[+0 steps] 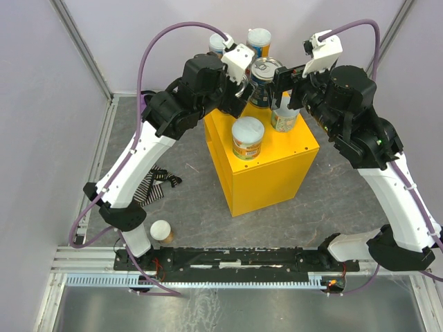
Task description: Place and organize the canned foods onto the counter
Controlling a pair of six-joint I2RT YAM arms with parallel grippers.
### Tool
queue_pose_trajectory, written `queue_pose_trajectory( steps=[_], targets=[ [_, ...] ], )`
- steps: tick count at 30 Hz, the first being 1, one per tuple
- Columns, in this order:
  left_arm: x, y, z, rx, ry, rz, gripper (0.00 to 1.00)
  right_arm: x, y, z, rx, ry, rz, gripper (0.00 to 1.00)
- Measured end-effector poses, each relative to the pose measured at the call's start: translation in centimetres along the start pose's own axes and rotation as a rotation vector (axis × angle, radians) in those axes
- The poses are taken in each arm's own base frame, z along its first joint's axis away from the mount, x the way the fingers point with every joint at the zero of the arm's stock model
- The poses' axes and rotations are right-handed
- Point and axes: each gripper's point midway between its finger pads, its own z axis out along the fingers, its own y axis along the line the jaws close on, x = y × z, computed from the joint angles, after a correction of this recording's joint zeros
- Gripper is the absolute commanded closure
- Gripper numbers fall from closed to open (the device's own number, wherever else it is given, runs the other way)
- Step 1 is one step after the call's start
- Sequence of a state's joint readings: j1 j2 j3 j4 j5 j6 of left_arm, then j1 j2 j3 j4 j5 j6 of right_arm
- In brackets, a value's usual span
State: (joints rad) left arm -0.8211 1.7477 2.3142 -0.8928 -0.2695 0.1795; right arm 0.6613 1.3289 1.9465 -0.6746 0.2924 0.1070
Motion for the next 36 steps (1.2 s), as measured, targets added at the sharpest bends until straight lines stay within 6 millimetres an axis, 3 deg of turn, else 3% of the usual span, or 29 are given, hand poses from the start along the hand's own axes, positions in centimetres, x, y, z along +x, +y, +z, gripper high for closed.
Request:
queue_pose_trajectory(
  steps=[10, 13, 36],
  targets=[
    [0.3, 0.9, 0.1, -0.048, 0.010, -0.030, 0.10, 0.0, 0.1, 0.0, -0.006, 0.001, 0.000, 0.01],
    [0.3, 1.1, 0.2, -0.050, 0.008, -0.039, 0.00, 0.1, 0.1, 0.0, -0.009, 0.003, 0.000, 0.01],
    [-1.2, 1.6, -0.2, -0.030, -0.064, -0.114, 0.00, 0.6, 0.4, -0.1, -0.024, 0.024, -0.005, 0.01]
  ],
)
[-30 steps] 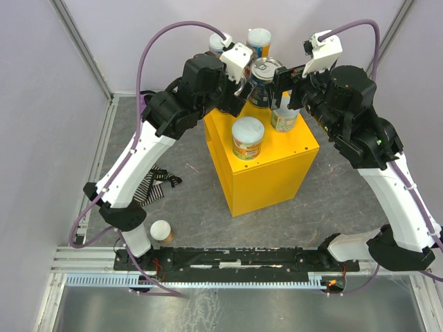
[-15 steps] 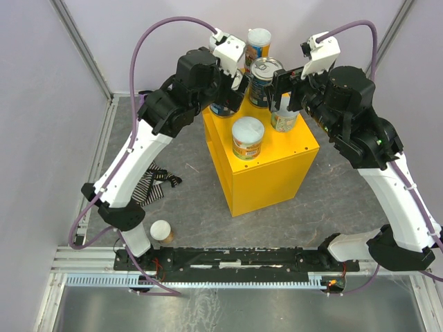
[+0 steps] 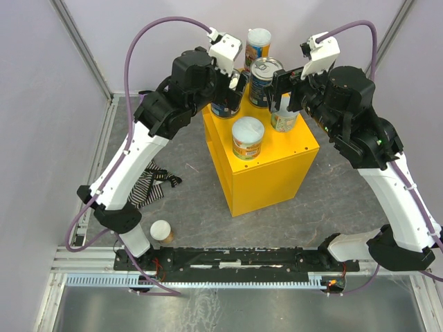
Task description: Place and organize the canned foods onto the counter
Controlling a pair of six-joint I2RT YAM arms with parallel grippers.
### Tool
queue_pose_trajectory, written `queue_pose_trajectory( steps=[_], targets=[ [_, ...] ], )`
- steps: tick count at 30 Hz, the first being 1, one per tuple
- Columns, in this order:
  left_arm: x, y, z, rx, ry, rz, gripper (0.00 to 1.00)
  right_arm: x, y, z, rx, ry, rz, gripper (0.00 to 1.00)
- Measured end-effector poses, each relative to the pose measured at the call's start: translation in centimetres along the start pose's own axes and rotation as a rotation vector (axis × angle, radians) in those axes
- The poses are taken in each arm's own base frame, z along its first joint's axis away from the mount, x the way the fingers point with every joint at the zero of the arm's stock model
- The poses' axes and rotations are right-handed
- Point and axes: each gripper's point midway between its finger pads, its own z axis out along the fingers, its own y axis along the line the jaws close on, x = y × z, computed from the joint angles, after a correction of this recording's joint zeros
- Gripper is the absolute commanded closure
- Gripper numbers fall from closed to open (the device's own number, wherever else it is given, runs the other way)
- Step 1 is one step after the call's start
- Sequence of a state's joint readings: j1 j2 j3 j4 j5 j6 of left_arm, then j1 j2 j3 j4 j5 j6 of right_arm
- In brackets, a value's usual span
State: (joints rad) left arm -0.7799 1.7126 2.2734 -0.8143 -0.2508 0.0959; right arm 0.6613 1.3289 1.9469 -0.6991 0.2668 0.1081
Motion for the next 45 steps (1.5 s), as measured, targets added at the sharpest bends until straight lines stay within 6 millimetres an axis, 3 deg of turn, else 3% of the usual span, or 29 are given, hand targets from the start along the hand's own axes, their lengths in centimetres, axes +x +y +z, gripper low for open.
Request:
queue_pose_trajectory(
  steps=[27, 38, 45],
  targets=[
    [-0.6, 0.0, 0.4, 0.057, -0.066, -0.082, 0.01, -0.6, -0.4, -2.0, -0.006, -0.010, 0.015, 0.01],
    [-5.0, 0.9, -3.6, 0.068, -0.217, -0.123, 0.01, -0.7, -0.2, -2.4, -0.018, -0.014, 0.030, 0.01],
    [-5.7, 2.9, -6.8, -0.012, -0.263, -0.184, 0.01, -0.6, -0.1, -2.4, -0.023, -0.008, 0.028, 0.01]
  ],
)
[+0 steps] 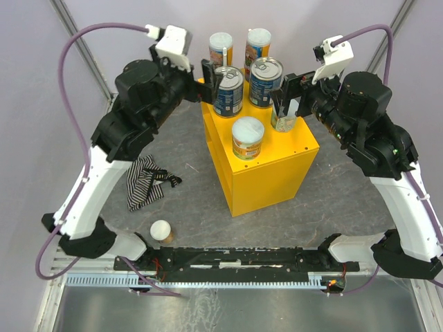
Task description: Place and organize the canned foods onto the counter
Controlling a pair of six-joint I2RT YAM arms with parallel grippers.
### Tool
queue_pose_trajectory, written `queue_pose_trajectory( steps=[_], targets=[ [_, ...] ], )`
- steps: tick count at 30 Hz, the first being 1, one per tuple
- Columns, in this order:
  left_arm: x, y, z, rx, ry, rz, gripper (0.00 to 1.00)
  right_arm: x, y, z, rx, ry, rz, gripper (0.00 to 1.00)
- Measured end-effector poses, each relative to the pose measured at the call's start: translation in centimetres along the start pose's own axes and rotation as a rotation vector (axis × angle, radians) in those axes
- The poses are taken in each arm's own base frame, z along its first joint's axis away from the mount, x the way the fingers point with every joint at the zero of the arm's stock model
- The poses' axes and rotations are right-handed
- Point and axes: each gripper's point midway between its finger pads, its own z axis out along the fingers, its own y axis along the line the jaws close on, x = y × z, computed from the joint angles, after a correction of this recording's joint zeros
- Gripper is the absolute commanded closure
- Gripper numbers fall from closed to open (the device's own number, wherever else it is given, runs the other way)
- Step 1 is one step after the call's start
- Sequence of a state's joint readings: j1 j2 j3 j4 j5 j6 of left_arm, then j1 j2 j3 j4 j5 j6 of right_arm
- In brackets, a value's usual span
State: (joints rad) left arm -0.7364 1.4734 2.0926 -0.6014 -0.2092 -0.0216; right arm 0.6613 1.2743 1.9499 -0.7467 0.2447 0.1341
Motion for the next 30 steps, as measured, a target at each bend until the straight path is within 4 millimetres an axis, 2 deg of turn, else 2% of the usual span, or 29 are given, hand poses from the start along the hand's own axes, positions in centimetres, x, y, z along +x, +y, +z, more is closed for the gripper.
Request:
queue_pose_trajectory(
  steps=[6, 9, 13, 17, 19, 23, 26, 30],
  targets=[
    [1.0, 4.8, -5.2, -0.244, -0.010, -0.103, 0.00, -0.3, 0.0, -0.3, -0.005, -0.002, 0.001, 0.01],
    [2.5, 7.3, -7.7, -0.383, 0.008, -0.170, 0.01, -0.7, 0.1, -0.3, -0.009, -0.008, 0.002, 0.01],
    [6.7, 9.2, -9.9, -0.526, 0.088, -0.227, 0.02, -0.8, 0.4, 0.1, -0.020, -0.006, 0.001, 0.01],
    [13.2, 10.2, -11.1, -0.638, 0.238, -0.232, 0.02, -0.3, 1.4, 0.6, -0.041, 0.019, -0.018, 0.01],
    [16.5, 10.4, -11.8, -0.679, 0.323, -0.225, 0.02, -0.3, 2.8, 0.8, -0.073, 0.026, -0.042, 0.01],
    [20.7, 10.9, -13.8, -0.748, 0.420, -0.231, 0.01, -0.5, 6.7, 0.9, -0.161, 0.030, -0.094, 0.01],
    [21.6, 11.2, -15.3, -0.779, 0.424, -0.269, 0.00, -0.4, 9.2, 0.6, -0.218, 0.032, -0.122, 0.01],
    [21.5, 11.7, -17.1, -0.809, 0.384, -0.335, 0.00, 0.3, 13.1, -0.3, -0.309, 0.040, -0.171, 0.01]
  ],
)
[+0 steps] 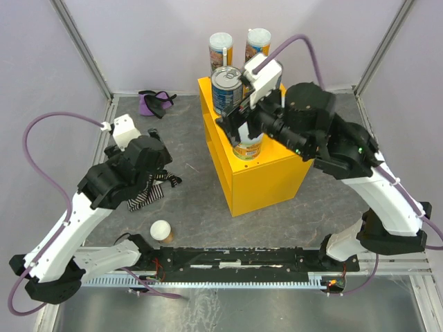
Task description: Place and organize the canned foods onto the counter
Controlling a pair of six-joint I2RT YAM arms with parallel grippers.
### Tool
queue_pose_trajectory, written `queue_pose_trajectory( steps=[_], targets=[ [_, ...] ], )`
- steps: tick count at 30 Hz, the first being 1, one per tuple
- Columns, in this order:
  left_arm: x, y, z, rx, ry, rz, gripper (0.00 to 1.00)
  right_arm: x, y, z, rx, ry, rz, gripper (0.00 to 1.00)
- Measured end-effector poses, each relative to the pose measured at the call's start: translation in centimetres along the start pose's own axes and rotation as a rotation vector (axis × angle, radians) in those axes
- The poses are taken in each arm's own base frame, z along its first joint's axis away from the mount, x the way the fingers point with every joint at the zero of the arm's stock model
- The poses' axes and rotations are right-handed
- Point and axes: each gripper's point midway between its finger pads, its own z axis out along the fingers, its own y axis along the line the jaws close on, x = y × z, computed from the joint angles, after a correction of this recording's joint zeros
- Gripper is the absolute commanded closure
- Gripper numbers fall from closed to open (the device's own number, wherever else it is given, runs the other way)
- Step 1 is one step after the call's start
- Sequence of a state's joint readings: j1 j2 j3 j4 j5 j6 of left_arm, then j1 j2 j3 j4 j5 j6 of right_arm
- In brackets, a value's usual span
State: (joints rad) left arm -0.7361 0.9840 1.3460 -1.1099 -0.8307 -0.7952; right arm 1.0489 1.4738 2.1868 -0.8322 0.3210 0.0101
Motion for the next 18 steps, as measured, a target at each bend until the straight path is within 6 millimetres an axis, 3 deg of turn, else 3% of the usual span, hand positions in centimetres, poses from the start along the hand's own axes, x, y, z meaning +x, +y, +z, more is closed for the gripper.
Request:
queue_pose_trajectory(
  steps=[12, 15, 18],
  targets=[
    [-0.8, 3.4, -1.9, -0.038, -0.049, -0.173, 0.00, 3.1, 12.1, 0.0, -0.223, 0.052, -0.170, 0.01],
    [-1.9, 4.2, -2.8, -0.043, -0.075, -0.217, 0.00, 5.4, 14.5, 0.1, -0.270, 0.080, -0.200, 0.01],
    [-3.5, 4.9, -3.8, -0.042, -0.110, -0.267, 0.01, 9.5, 16.6, 0.4, -0.312, 0.140, -0.219, 0.01]
  ],
)
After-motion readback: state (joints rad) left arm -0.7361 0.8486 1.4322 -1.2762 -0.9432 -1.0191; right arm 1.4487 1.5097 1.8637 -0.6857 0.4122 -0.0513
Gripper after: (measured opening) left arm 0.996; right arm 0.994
